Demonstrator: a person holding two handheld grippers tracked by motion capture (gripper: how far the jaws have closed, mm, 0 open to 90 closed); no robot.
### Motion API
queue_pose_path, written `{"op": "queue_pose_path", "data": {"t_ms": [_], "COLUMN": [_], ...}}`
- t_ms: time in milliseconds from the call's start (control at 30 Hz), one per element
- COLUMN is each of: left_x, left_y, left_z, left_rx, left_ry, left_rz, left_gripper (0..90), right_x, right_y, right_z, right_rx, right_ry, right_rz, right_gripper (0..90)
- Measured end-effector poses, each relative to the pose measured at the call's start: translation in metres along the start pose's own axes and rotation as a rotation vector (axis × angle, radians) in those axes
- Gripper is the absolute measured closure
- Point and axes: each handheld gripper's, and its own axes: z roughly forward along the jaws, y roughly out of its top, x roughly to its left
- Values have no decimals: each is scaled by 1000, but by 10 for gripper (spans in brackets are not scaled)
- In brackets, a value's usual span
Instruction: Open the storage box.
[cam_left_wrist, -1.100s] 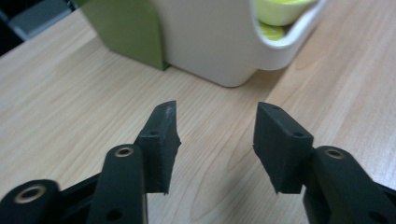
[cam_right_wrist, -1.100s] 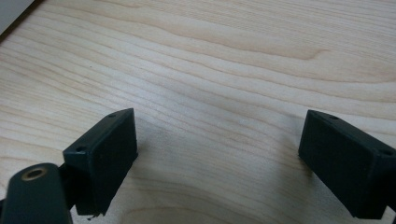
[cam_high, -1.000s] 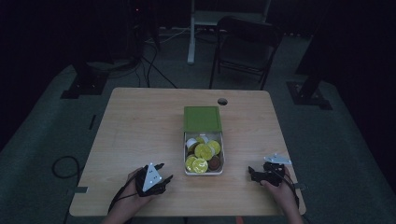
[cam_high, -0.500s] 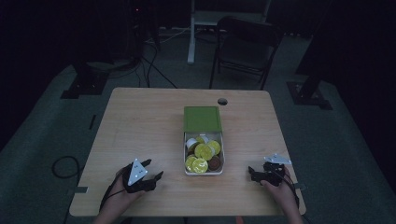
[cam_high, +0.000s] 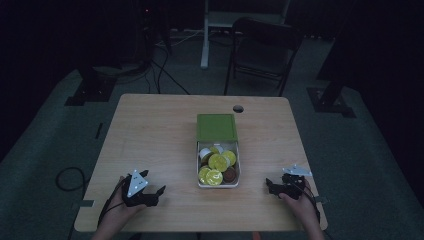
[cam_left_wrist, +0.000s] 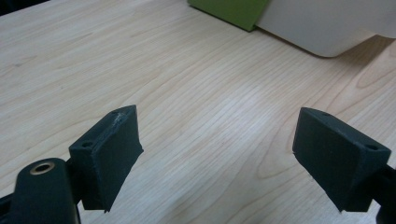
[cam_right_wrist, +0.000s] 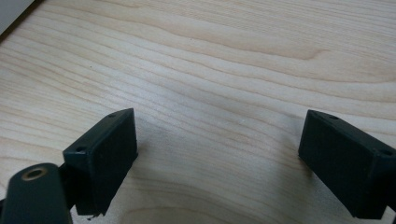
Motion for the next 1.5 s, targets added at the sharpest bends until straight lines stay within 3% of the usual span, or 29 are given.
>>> {"op": "queue_pose_path", "data": {"t_ms": [367,533,733,1200,1333,1500], "left_x": [20,29,39,48,48,50], "left_y": [-11,-17,-22,-29,-29,-29], "left_z": [-8,-10,-13,-13,-11,-9], "left_rx": [36,54,98,203,243,250], "left_ry": [31,57,107,186,195,185], "left_rz": [-89,-149,-193,-261,-260,-286], "left_gripper": [105,102,96,96,97,97], "right_x": [0,0,0,0,0,-1], "right_y": [0,0,0,0,0,1], "right_z": [0,0,0,0,0,0], "right_rx": [0,0,0,0,0,0], "right_ry": [0,1,1,1,2,2], "right_rz": [0,0,0,0,-1,0], "right_gripper": [110,110,110,110,110,110]}}
